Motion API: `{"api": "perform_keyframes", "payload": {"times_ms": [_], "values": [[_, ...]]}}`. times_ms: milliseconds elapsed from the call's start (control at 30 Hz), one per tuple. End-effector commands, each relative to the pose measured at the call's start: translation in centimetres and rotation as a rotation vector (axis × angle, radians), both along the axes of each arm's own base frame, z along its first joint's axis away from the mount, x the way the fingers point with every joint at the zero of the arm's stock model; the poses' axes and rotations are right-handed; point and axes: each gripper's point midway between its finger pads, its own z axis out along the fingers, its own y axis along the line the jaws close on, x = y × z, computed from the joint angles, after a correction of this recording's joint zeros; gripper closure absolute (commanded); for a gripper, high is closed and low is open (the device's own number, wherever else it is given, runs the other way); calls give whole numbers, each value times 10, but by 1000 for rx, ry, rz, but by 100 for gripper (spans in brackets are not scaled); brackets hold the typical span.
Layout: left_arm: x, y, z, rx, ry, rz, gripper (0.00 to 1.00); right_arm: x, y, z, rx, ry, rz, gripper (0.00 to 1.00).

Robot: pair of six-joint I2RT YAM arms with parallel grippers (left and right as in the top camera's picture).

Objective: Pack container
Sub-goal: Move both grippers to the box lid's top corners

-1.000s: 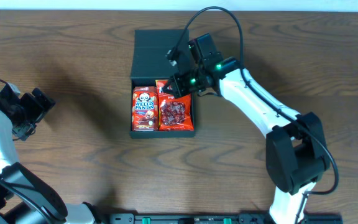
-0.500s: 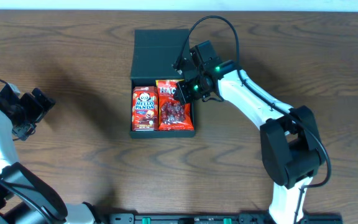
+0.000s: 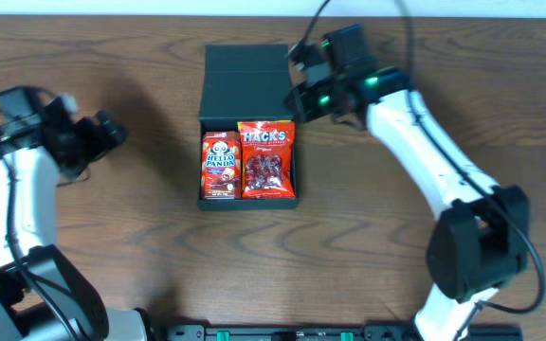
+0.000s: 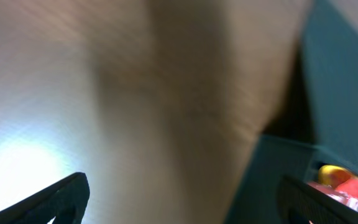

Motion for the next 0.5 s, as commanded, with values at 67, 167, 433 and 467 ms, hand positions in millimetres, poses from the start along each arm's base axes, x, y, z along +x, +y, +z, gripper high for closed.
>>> {"api": "perform_keyframes", "payload": {"times_ms": [67,167,433,467], "values": [[36,-45,25,28,-123,-53,36,24,-46,-31,-28,73,-130,98],[45,-45,24,57,-120,51,92,29,-54,-54,-19,128,-165,98],[49,-75,-2,-120,-52,2,94,40,-41,-96,54,200,-162,99],[47,-78,-10,-141,-26,-5,94,42,-39,-103,66,213,-166,98]]}}
